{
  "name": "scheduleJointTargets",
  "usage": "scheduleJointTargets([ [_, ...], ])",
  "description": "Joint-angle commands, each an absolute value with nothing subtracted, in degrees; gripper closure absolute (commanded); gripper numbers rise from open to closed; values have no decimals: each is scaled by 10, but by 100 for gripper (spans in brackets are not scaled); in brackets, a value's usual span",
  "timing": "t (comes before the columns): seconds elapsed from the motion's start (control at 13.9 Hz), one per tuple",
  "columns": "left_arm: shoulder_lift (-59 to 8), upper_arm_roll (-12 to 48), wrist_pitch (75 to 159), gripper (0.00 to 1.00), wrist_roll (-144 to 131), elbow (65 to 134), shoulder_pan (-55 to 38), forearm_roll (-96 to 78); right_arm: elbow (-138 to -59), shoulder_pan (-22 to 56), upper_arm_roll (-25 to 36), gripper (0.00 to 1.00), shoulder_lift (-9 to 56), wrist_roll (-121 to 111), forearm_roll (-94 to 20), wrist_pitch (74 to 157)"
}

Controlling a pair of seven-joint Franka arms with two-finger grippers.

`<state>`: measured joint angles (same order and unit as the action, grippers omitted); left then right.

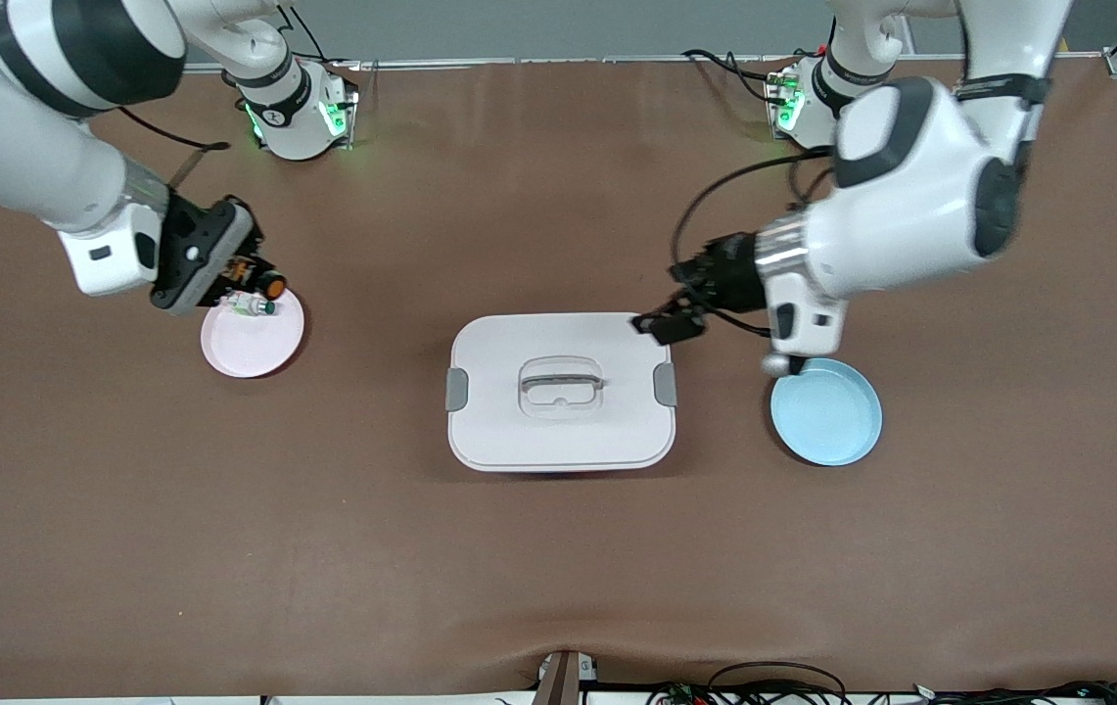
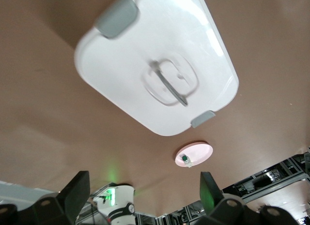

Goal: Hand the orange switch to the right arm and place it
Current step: 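Open the left gripper and withdraw while the right gripper carries switch, then lower the switch onto the pink plate with the right gripper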

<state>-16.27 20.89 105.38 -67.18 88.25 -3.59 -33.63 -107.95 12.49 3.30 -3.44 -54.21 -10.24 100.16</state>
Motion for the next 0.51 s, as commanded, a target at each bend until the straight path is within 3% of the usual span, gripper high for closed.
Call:
scheduleJointTargets([
  [0.0,-148,212,954,0,-668,861,30,-299,-1116,78,24,100,-59,-689,-70,1005],
  [0.43,-108,212,914,0,-615,862,127,-170,-1277,31,24,100,-113,-857,-41,1163],
])
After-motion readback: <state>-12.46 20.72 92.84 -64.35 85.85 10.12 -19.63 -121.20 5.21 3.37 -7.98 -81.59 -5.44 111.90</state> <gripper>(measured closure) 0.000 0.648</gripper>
